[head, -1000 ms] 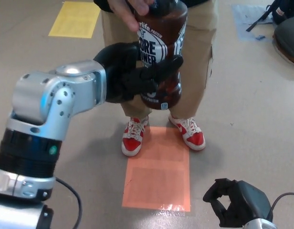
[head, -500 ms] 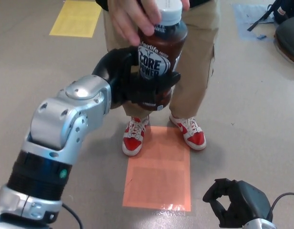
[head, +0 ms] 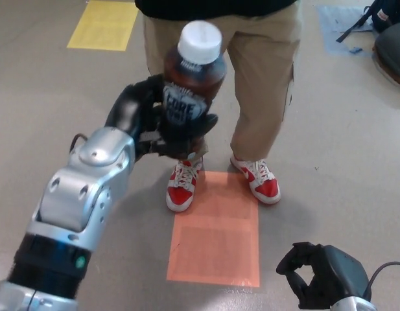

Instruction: The robot recieved a bottle of protein shake from a person using its left hand and then shake the protein up and down 2 two times and hand it back to the person

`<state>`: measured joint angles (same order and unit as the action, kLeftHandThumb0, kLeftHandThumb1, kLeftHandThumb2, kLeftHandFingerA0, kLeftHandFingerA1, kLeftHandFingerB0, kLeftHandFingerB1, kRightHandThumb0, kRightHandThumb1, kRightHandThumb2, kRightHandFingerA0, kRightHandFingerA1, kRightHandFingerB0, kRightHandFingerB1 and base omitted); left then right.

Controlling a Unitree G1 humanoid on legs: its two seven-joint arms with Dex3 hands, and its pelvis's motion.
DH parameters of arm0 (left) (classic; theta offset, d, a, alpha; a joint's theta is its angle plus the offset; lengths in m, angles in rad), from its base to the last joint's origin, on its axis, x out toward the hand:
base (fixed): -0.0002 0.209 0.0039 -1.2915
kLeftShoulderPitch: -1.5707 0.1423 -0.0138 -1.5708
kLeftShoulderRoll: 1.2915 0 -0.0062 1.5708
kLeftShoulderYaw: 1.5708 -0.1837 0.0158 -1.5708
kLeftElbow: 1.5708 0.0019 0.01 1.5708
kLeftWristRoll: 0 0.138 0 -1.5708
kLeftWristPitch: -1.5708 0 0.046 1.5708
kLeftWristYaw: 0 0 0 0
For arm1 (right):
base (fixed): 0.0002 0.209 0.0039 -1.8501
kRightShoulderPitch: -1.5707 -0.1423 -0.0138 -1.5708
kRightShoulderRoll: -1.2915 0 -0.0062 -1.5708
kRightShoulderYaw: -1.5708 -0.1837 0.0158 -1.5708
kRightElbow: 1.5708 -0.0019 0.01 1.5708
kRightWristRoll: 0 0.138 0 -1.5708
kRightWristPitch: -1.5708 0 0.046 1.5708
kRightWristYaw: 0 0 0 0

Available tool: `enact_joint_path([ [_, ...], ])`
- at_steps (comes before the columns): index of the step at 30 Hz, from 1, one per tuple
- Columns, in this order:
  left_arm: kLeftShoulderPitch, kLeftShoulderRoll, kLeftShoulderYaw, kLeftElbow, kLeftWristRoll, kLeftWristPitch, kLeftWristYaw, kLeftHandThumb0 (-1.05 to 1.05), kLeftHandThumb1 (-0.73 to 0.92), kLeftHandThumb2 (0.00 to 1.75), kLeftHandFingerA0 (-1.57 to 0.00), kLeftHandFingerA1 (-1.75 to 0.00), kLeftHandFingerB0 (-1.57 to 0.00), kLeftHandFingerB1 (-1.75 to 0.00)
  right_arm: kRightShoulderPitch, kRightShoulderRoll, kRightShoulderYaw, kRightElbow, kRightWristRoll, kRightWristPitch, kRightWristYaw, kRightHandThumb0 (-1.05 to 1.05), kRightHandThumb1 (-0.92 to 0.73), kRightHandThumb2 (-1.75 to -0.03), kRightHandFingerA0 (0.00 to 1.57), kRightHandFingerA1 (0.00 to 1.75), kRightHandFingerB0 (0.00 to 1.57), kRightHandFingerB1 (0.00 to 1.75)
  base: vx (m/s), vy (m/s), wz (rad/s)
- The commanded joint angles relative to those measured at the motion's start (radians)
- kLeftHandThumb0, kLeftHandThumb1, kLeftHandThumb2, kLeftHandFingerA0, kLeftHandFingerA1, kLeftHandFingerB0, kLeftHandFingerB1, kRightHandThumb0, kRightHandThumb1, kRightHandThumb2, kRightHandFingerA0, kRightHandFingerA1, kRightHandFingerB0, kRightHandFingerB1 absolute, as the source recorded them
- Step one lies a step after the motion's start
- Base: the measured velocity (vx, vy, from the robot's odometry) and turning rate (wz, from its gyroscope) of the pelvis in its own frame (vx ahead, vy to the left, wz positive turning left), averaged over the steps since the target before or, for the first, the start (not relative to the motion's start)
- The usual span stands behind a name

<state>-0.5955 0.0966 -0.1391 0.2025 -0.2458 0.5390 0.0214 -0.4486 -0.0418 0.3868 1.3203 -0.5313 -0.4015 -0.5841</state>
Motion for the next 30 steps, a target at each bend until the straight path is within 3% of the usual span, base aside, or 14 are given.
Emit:
enact_joint_path([
  [1,0.118,0.072,0.076,0.136,0.125,-0.391,0.027,-0.19,0.88,0.65,-1.10,-0.81,-0.67,-0.97,-0.004,-0.015,-0.006,0.003,-0.001,-0.019,-0.009,-0.49,-0.55,-1.16,1.06,1.10,0.91,0.87,0.00,0.000,0.00],
  [2,0.130,0.078,0.079,0.147,0.126,-0.406,0.022,-0.18,0.88,0.66,-1.11,-0.82,-0.66,-0.98,-0.003,-0.012,-0.013,0.003,0.007,-0.019,-0.002,-0.50,-0.56,-1.09,1.01,1.13,0.94,0.81,0.00,0.000,0.00],
  [9,0.171,0.114,0.065,0.278,0.172,-0.517,0.029,-0.22,0.86,0.66,-1.12,-0.75,-0.70,-0.93,0.001,-0.010,-0.017,0.005,0.008,-0.012,-0.003,-0.48,-0.53,-1.15,1.05,1.08,0.91,0.87,0.00,0.000,0.00],
  [14,0.196,0.127,0.044,0.377,0.200,-0.575,0.033,-0.22,0.82,0.65,-1.15,-0.70,-0.70,-0.86,0.007,-0.006,-0.017,0.007,0.005,-0.012,-0.011,-0.48,-0.56,-1.08,1.02,1.09,0.94,0.81,0.00,0.000,0.00],
  [18,0.207,0.124,0.036,0.434,0.208,-0.602,0.026,-0.22,0.82,0.65,-1.15,-0.70,-0.74,-0.82,0.008,-0.007,-0.018,0.007,0.004,-0.011,-0.006,-0.47,-0.52,-1.14,1.03,1.07,0.91,0.85,0.00,0.000,0.00],
  [21,0.211,0.125,0.027,0.429,0.205,-0.582,-0.003,-0.23,0.83,0.65,-1.14,-0.72,-0.72,-0.80,0.011,-0.009,-0.014,0.007,0.000,-0.011,-0.010,-0.49,-0.58,-1.08,1.00,1.13,0.93,0.79,0.00,0.000,0.00],
  [24,0.109,0.121,0.104,0.284,0.127,-0.505,-0.028,-0.25,0.84,0.65,-1.11,-0.74,-0.71,-0.82,0.004,-0.013,-0.018,0.006,0.003,-0.008,-0.003,-0.49,-0.54,-1.14,1.02,1.07,0.89,0.85,0.00,0.000,0.00],
  [25,0.031,0.131,0.154,0.195,0.085,-0.453,-0.016,-0.27,0.83,0.65,-1.05,-0.92,-0.75,-0.81,0.002,-0.011,-0.012,0.006,-0.005,-0.008,-0.011,-0.49,-0.56,-1.15,1.03,1.09,0.89,0.85,0.00,0.000,0.00],
  [26,-0.013,0.138,0.187,0.145,0.062,-0.432,-0.016,-0.20,0.63,1.07,-0.99,-0.96,-0.72,-0.82,0.004,-0.007,-0.009,0.005,-0.009,-0.009,-0.016,-0.47,-0.55,-1.16,1.06,1.12,0.90,0.85,0.00,0.000,0.00],
  [27,-0.029,0.139,0.206,0.124,0.054,-0.428,-0.023,-0.20,0.63,1.07,-0.99,-0.96,-0.72,-0.82,0.006,-0.004,-0.008,0.005,-0.009,-0.011,-0.019,-0.47,-0.55,-1.16,1.06,1.12,0.90,0.85,0.00,0.000,0.00],
  [28,-0.053,0.135,0.229,0.103,0.047,-0.425,-0.024,-0.25,0.83,0.64,-1.09,-0.87,-0.74,-0.84,0.007,-0.002,-0.009,0.006,-0.009,-0.011,-0.020,-0.48,-0.55,-1.16,1.07,1.12,0.90,0.86,0.00,0.000,0.00],
  [30,-0.026,0.092,0.244,0.101,0.042,-0.415,-0.020,-0.26,0.81,0.64,-1.06,-0.92,-0.74,-0.74,0.008,0.001,-0.018,0.006,0.000,-0.009,-0.012,-0.50,-0.53,-1.15,1.02,1.03,0.91,0.86,0.00,0.000,0.00],
])
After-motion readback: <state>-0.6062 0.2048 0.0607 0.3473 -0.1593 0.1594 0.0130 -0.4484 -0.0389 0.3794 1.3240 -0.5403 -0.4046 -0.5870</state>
